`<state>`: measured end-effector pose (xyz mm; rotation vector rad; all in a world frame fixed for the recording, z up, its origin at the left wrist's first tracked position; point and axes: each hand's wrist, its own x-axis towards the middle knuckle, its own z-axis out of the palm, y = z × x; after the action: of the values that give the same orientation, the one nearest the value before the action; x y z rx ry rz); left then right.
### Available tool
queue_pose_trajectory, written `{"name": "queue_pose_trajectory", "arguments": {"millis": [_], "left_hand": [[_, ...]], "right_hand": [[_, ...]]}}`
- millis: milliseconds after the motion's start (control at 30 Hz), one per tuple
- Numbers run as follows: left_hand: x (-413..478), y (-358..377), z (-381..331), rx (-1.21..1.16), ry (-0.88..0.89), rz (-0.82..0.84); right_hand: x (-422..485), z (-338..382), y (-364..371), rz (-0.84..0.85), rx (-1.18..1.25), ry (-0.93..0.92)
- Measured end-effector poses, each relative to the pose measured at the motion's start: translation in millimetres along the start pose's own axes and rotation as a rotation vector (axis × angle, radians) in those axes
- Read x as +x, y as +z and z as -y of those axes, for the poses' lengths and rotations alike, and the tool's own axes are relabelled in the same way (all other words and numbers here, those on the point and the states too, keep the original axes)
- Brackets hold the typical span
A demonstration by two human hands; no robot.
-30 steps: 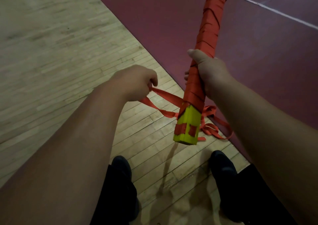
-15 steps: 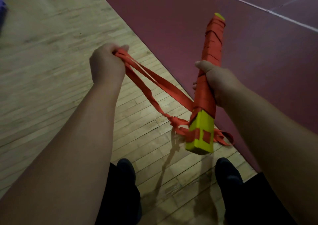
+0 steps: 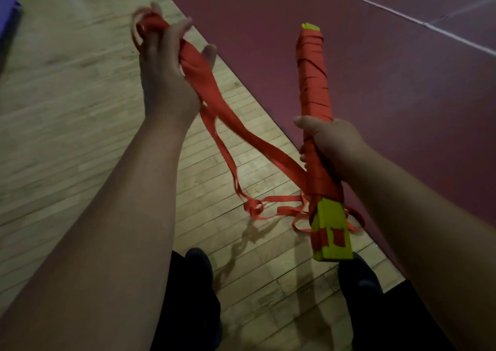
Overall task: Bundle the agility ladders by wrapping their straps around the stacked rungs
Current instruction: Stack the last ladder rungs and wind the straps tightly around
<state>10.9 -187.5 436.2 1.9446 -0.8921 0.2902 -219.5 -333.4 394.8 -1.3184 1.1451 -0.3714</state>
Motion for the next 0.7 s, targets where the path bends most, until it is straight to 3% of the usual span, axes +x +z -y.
{"name": "queue_pose_trajectory", "arguments": {"millis": [33,100,233,467,533,700], "left_hand": [[0,-2,-1,0.006,0.023,0.043],[-5,0,-2,0.019,-0.107,0.215],[-17,10,11,0.242,-0.275,0.523],[-30,30,13,0.345,-0.319,0.832],[-32,37,7,0.295,-0.276,0.924],[-66,52,-36,-0.105,-0.275,1.451]], "right_hand": [[-1,-1,0,0.004,-0.024,-0.013],[-3,-1,2,0.015,-0.044,-0.035],[-6,0,6,0.051,-0.024,-0.056],[-8,6,11,0.077,0.117,-0.051],[-7,6,10,0.068,0.139,-0.036],[-3,11,7,0.075,0.215,0.025]]}}
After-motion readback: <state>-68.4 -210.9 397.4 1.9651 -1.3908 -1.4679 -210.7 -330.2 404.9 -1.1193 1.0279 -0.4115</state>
